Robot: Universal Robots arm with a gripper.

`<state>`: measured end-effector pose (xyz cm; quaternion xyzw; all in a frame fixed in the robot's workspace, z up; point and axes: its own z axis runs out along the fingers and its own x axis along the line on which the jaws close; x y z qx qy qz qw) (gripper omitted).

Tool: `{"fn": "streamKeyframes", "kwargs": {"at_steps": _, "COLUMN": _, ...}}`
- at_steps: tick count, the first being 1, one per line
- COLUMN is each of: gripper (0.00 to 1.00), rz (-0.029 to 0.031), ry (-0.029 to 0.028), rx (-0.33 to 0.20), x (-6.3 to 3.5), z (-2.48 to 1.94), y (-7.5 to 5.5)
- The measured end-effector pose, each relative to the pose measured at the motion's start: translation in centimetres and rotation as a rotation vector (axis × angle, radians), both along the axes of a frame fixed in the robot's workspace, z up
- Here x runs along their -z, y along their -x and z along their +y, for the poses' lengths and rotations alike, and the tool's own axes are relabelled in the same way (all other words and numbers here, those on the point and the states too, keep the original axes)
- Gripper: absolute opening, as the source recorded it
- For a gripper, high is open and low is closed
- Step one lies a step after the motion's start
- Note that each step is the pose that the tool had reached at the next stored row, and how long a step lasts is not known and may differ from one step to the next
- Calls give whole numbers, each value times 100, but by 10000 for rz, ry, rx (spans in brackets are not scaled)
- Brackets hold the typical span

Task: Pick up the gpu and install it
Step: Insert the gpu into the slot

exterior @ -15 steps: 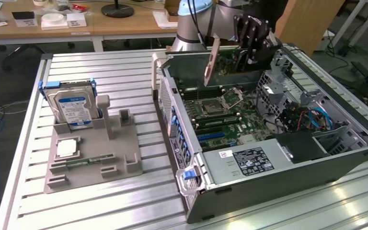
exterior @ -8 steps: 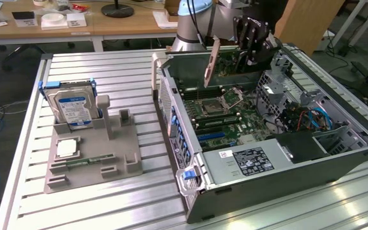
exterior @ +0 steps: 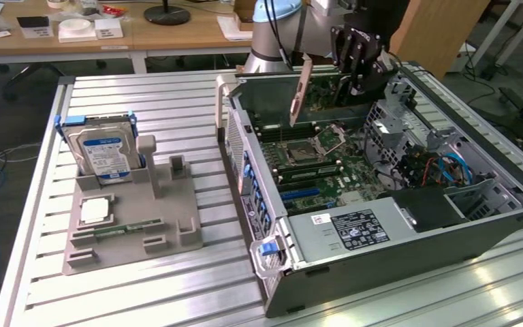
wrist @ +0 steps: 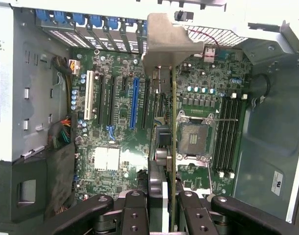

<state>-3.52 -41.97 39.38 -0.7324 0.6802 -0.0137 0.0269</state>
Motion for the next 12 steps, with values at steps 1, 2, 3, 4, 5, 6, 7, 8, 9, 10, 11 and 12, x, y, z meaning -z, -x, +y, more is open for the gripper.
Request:
{"fn": "streamKeyframes", "kwargs": {"at_steps": 1, "gripper": 28, "rz": 1, "ry": 1, "rx": 0, "x": 2, "z": 0, "y": 0}}
{"fn": "streamKeyframes", "kwargs": {"at_steps": 2, "gripper": 28, "rz": 0, "ry": 2, "rx": -1, "x": 4, "z": 0, "y": 0}}
{"fn": "streamKeyframes", "kwargs": {"at_steps": 3, "gripper": 28, "rz": 1, "ry": 2, "rx": 0, "x": 6, "z": 0, "y": 0}}
{"fn": "streamKeyframes", "kwargs": {"at_steps": 4, "gripper": 28, "rz": 0, "ry": 1, "rx": -1, "x": 8, "z": 0, "y": 0}}
{"fn": "streamKeyframes", "kwargs": {"at_steps": 5, "gripper": 28, "rz": 0, "ry": 1, "rx": -1, "x": 11, "z": 0, "y": 0}}
{"fn": "streamKeyframes", "kwargs": {"at_steps": 6, "gripper": 28, "rz": 0, "ry": 0, "rx": -1, "x": 15, "z": 0, "y": 0}}
{"fn": "streamKeyframes", "kwargs": {"at_steps": 7, "gripper": 28, "rz": 0, "ry": 0, "rx": -1, "x": 19, "z": 0, "y": 0}}
{"fn": "streamKeyframes", "kwargs": {"at_steps": 8, "gripper": 28, "rz": 0, "ry": 0, "rx": -1, "x": 23, "z": 0, "y": 0}}
{"fn": "streamKeyframes", "kwargs": {"at_steps": 9, "gripper": 28, "rz": 0, "ry": 0, "rx": 0, "x": 28, "z": 0, "y": 0}}
{"fn": "streamKeyframes", "kwargs": {"at_steps": 10, "gripper": 28, "rz": 0, "ry": 1, "rx": -1, "x": 34, "z": 0, "y": 0}}
{"fn": "streamKeyframes", "kwargs": {"at_steps": 11, "gripper": 28, "rz": -8, "ry": 7, "rx": 0, "x": 39, "z": 0, "y": 1}}
{"fn": "streamKeyframes", "kwargs": {"at_steps": 12, "gripper": 28, "rz": -37, "ry": 6, "rx": 1, "x": 46, "z": 0, "y": 3}}
